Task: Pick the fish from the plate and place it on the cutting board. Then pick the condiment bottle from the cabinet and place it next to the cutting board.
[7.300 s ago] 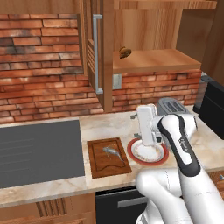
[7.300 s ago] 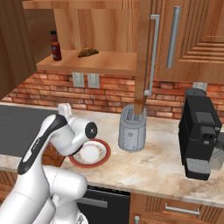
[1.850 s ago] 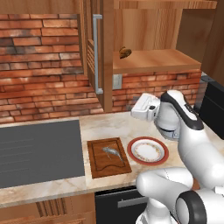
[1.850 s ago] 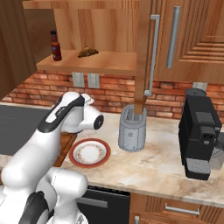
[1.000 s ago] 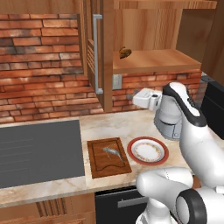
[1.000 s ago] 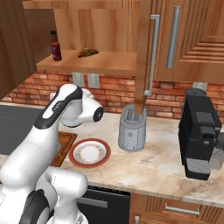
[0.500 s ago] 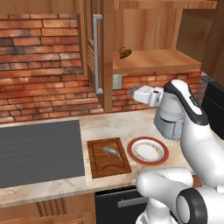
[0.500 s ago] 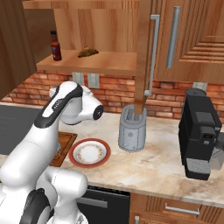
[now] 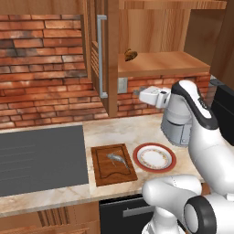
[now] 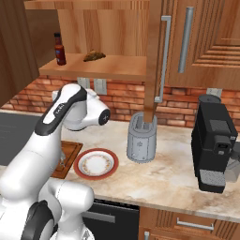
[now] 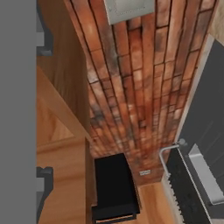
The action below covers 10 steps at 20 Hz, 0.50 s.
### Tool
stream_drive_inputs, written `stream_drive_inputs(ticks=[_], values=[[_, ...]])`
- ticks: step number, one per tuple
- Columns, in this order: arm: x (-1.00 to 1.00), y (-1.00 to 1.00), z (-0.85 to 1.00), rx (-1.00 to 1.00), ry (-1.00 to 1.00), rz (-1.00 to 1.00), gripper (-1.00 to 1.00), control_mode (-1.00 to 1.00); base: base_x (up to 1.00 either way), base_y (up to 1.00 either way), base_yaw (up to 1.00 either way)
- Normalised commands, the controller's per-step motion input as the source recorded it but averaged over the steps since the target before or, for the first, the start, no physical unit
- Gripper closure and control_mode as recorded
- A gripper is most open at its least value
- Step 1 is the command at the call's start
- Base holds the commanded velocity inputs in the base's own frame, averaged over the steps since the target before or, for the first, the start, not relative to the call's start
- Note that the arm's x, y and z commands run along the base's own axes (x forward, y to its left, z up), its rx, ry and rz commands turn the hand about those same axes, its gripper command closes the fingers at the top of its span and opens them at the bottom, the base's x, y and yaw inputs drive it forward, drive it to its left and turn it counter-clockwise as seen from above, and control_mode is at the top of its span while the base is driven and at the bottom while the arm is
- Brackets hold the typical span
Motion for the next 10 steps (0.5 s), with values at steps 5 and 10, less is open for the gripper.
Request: stream_drive_inputs(ticks=[5,10], values=[[0.00,0.00,0.12,-0.01,0.00,0.00,-1.00,-1.00,0.00,0.00,0.00],[0.00,0.00,0.09,-0.01,0.00,0.00,-1.00,-1.00,0.00,0.00,0.00]])
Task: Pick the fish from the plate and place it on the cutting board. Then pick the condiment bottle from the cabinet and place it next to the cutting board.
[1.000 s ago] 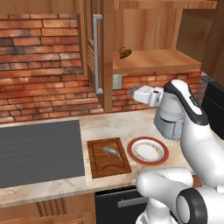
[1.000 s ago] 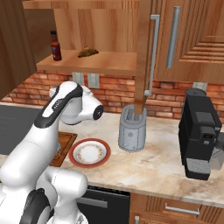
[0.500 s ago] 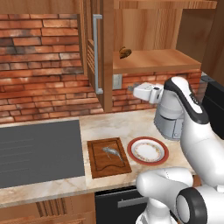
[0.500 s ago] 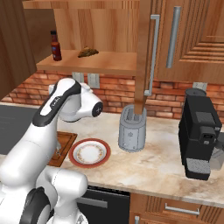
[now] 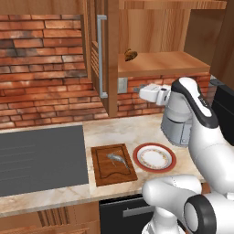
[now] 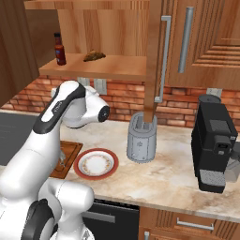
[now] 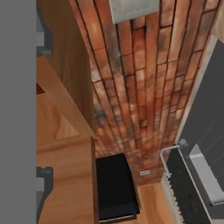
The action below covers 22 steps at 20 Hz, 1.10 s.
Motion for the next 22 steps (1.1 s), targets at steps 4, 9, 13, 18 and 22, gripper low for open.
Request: stream_drive_inputs(ticks=[4,9,13,18,22], values=[[0.00,0.00,0.05,0.00,0.00,0.00,-1.00,-1.00,0.00,0.00,0.00],[-0.01,0.00,0.03,0.00,0.00,0.00,-1.00,-1.00,0.00,0.00,0.00],[-0.04,0.00,0.02,-0.01,0.00,0.00,-1.00,-1.00,0.00,0.00,0.00],[-0.04,0.00,0.02,0.00,0.00,0.00,-1.00,-1.00,0.00,0.00,0.00],[-0.04,0.00,0.05,-0.01,0.00,0.00,-1.00,-1.00,0.00,0.00,0.00]])
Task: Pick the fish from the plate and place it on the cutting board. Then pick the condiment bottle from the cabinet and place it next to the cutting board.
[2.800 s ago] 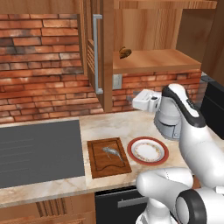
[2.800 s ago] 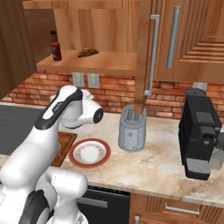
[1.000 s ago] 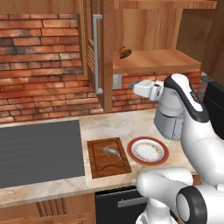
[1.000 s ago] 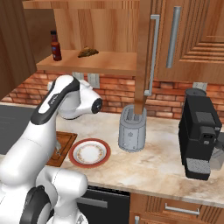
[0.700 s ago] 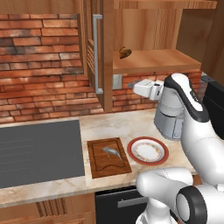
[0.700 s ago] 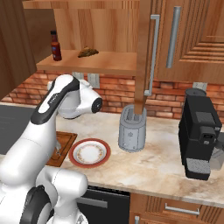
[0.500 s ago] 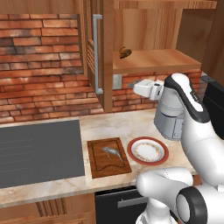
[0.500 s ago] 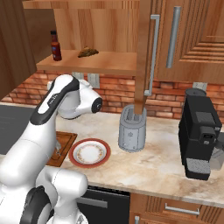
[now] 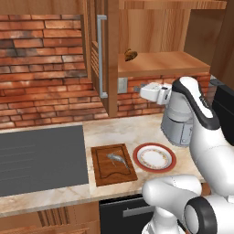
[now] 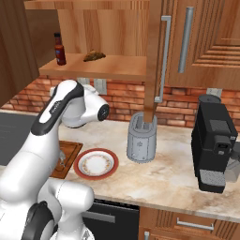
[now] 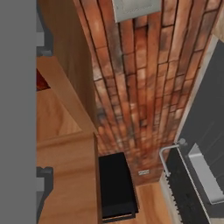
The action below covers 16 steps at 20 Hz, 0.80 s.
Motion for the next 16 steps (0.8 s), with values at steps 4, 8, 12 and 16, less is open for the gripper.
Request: stream_drive_inputs(ticks=[4,8,12,16], values=[[-0.05,0.00,0.07,-0.01,0.00,0.00,-1.00,-1.00,0.00,0.00,0.00],[-0.05,0.01,0.11,-0.02,0.00,0.00,-1.00,-1.00,0.00,0.00,0.00],[-0.04,0.03,0.12,-0.03,0.00,0.00,-1.00,-1.00,0.00,0.00,0.00],[-0.05,0.03,0.11,-0.04,0.00,0.00,-1.00,-1.00,0.00,0.00,0.00]])
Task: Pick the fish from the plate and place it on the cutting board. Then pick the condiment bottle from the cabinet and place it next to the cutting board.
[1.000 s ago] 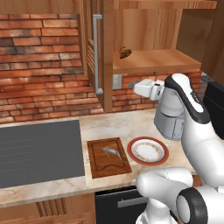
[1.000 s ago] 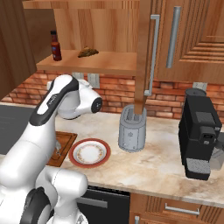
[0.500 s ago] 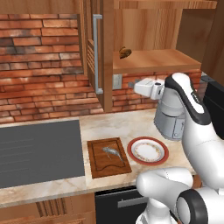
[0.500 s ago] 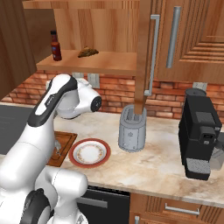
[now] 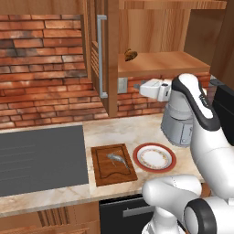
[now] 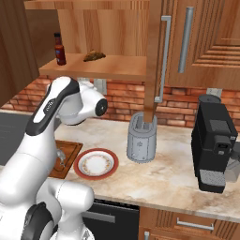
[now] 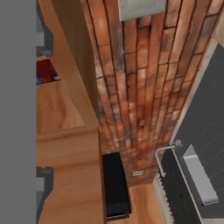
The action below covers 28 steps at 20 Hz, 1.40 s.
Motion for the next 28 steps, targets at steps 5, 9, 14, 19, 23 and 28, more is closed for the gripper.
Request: stream_drive_inputs(ticks=[5,9,14,19,23,28], values=[[-0.06,0.01,0.08,-0.04,-0.01,0.00,-1.00,-1.00,0.00,0.00,0.00],[-0.03,0.00,0.05,-0.03,-0.03,0.00,-1.00,-1.00,0.00,0.00,0.00],[0.00,0.00,0.05,-0.03,-0.04,0.00,-1.00,-1.00,0.00,0.00,0.00],[0.00,0.00,0.05,-0.02,-0.06,0.00,-1.00,-1.00,0.00,0.00,0.00],[0.00,0.00,0.05,-0.01,-0.05,0.00,-1.00,-1.00,0.00,0.00,0.00],[0.00,0.00,0.07,0.00,-0.02,0.00,-1.00,-1.00,0.00,0.00,0.00]])
